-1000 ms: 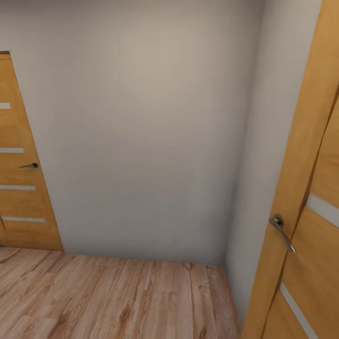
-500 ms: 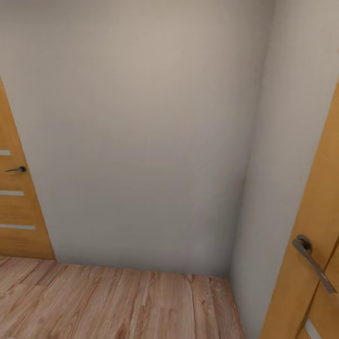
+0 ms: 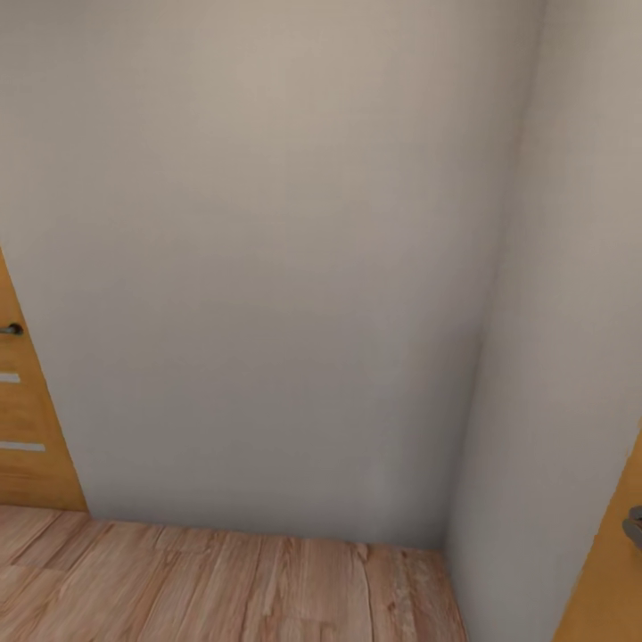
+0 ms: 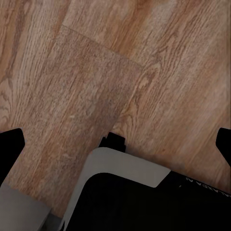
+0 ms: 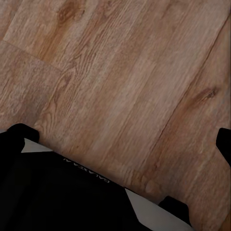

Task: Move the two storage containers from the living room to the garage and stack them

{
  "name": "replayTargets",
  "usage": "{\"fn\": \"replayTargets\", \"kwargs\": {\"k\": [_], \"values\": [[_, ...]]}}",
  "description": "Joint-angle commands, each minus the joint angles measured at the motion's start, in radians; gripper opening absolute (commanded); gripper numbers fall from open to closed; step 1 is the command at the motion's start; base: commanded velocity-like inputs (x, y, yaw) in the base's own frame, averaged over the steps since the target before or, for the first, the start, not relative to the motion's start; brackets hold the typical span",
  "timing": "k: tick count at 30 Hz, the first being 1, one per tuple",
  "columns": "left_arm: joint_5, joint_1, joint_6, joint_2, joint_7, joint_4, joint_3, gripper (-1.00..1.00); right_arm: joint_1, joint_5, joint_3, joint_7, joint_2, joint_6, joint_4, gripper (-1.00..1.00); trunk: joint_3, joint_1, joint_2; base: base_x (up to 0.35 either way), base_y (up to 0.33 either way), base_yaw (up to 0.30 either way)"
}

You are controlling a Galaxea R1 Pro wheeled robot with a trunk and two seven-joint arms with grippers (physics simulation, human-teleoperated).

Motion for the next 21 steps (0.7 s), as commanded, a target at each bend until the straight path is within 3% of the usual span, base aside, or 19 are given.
{"fn": "replayTargets", "kwargs": {"k": [1, 7, 21], "values": [[0.002, -0.001, 0.001, 0.0, 0.002, 0.001, 0.004, 1.0, -0.002, 0.0, 0.008, 0.0, 0.0, -0.008, 0.004, 1.0, -0.001, 0.001, -0.001, 0.34, 0.0, 0.0], [0.002, -0.001, 0.001, 0.0, 0.002, 0.001, 0.004, 1.0, -0.002, 0.0, 0.008, 0.0, 0.0, -0.008, 0.006, 1.0, -0.003, 0.001, -0.001, 0.238, 0.0, 0.042], [0.002, -0.001, 0.001, 0.0, 0.002, 0.001, 0.004, 1.0, -0.002, 0.0, 0.008, 0.0, 0.001, -0.009, 0.006, 1.0, -0.016, 0.001, -0.001, 0.01, 0.0, 0.202]]}}
